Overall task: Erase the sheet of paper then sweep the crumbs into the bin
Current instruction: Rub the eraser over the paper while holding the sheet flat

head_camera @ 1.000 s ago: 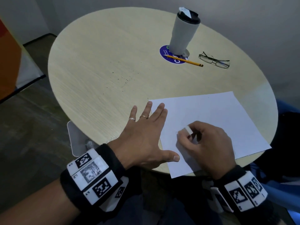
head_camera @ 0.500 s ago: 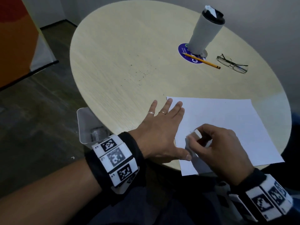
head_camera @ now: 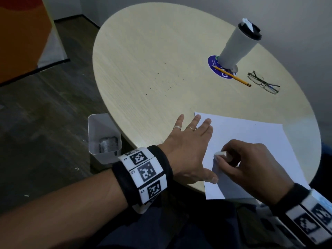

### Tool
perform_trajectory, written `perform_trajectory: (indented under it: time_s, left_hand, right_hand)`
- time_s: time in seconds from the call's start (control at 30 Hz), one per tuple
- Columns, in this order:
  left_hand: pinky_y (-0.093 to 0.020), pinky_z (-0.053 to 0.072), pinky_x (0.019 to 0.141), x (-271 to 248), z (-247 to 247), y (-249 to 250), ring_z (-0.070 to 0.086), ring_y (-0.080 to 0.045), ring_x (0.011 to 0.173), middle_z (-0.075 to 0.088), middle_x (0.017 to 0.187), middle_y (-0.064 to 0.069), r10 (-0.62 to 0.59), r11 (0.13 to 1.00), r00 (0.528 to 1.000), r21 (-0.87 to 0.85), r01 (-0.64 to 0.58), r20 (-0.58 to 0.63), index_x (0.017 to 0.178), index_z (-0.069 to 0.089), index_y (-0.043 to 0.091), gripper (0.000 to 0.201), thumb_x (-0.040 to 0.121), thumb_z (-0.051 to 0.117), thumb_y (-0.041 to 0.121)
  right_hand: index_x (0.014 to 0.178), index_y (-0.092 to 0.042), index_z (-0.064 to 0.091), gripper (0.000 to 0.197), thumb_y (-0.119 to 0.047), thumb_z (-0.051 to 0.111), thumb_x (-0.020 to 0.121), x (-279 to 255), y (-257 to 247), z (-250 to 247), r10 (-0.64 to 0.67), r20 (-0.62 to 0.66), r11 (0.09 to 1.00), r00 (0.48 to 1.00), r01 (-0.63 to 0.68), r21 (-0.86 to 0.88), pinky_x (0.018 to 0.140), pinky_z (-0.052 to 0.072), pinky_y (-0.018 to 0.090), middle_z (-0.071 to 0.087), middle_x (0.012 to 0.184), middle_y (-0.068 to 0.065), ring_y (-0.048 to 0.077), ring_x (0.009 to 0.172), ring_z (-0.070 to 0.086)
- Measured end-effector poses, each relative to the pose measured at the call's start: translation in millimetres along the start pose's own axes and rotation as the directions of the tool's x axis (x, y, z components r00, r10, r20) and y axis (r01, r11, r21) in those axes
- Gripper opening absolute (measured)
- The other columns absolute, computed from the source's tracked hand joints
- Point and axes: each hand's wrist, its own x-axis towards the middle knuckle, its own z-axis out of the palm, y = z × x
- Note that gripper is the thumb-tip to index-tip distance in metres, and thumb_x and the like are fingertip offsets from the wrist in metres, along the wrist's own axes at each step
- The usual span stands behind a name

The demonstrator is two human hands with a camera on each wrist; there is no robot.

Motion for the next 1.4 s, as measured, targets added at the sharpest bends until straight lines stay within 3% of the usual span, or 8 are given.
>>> perform_trajectory:
  time_s: [0.2,0.53,0.7,0.8,0.97,1.1,1.27,1.4]
  left_hand:
    - [-0.062,-0.011,0.126,2,1,-1,-0.024,-0.025,0.159,-0.016,0.175,-0.003,-0.010,1.000,1.000,0.023,0.010,0.019,0.166,-0.004,0.011,0.130,0.080,0.053,0.090]
    - [-0.062,-0.010,0.126,3,3,-2,-0.024,-0.026,0.159,-0.014,0.175,-0.004,-0.008,0.999,1.000,0.041,0.008,0.018,0.166,-0.002,0.010,0.130,0.079,0.051,0.091]
    - [-0.062,-0.009,0.126,4,5,-1,-0.024,-0.026,0.159,-0.015,0.175,-0.004,-0.012,0.998,1.000,0.057,0.011,0.014,0.166,-0.005,0.011,0.131,0.079,0.049,0.092]
    - [-0.062,-0.010,0.126,4,5,-2,-0.024,-0.026,0.159,-0.015,0.175,-0.004,-0.012,0.999,1.000,0.053,0.012,0.005,0.166,-0.005,0.011,0.131,0.079,0.050,0.092]
    - [-0.063,-0.010,0.125,5,5,0,-0.022,-0.026,0.159,-0.014,0.175,-0.004,-0.019,0.998,1.000,0.052,0.018,0.008,0.166,-0.003,0.010,0.131,0.079,0.051,0.092]
    - [-0.062,-0.011,0.126,5,6,-1,-0.023,-0.025,0.159,-0.014,0.175,-0.004,-0.024,0.999,1.000,0.033,0.025,-0.009,0.166,-0.003,0.011,0.133,0.077,0.052,0.092]
    - [-0.062,-0.011,0.125,4,4,1,-0.024,-0.025,0.159,-0.016,0.175,-0.004,-0.024,0.999,1.000,0.038,0.023,0.010,0.166,-0.004,0.010,0.132,0.079,0.053,0.091]
    - [-0.062,-0.011,0.126,4,4,0,-0.024,-0.025,0.159,-0.016,0.175,-0.005,-0.025,0.999,1.000,0.034,0.024,0.002,0.166,-0.005,0.010,0.132,0.079,0.053,0.091]
  right_hand:
    - [0.079,-0.027,0.073,0.009,-0.032,0.073,0.087,18,14,-5,-0.020,0.085,1.000,0.996,0.022,-0.013,0.056,0.044,0.024,0.063,0.059,-0.018,0.004,0.068,0.064]
    - [0.071,-0.027,0.064,0.018,-0.029,0.071,0.087,30,15,-2,-0.104,0.097,0.993,0.990,0.109,-0.047,0.053,0.036,0.015,0.054,0.053,-0.020,0.005,0.059,0.059]
    - [0.068,-0.021,0.065,0.022,-0.024,0.075,0.088,41,24,-8,-0.072,0.054,0.989,0.996,0.079,-0.123,0.051,0.038,0.025,0.056,0.053,-0.011,0.009,0.051,0.054]
    - [0.069,-0.022,0.063,0.022,-0.027,0.073,0.088,34,10,2,-0.164,0.108,0.983,0.981,0.172,-0.069,0.051,0.038,0.023,0.055,0.053,-0.012,0.012,0.057,0.057]
    - [0.075,-0.022,0.070,0.014,-0.022,0.076,0.088,50,30,-8,-0.059,0.029,0.994,0.998,0.062,-0.089,0.055,0.038,0.020,0.060,0.056,-0.014,0.006,0.057,0.059]
    - [0.079,-0.022,0.070,0.011,-0.029,0.073,0.087,37,11,0,-0.172,0.101,0.984,0.980,0.177,-0.033,0.053,0.037,0.015,0.058,0.057,-0.016,0.009,0.063,0.062]
    - [0.076,-0.018,0.070,0.012,-0.017,0.077,0.087,56,35,-7,-0.071,-0.016,0.993,0.997,0.069,-0.091,0.054,0.042,0.024,0.059,0.056,-0.013,0.005,0.054,0.058]
    - [0.076,-0.021,0.067,0.014,-0.025,0.075,0.087,41,15,3,-0.198,0.087,0.976,0.976,0.205,-0.072,0.052,0.040,0.021,0.055,0.055,-0.013,0.012,0.058,0.058]
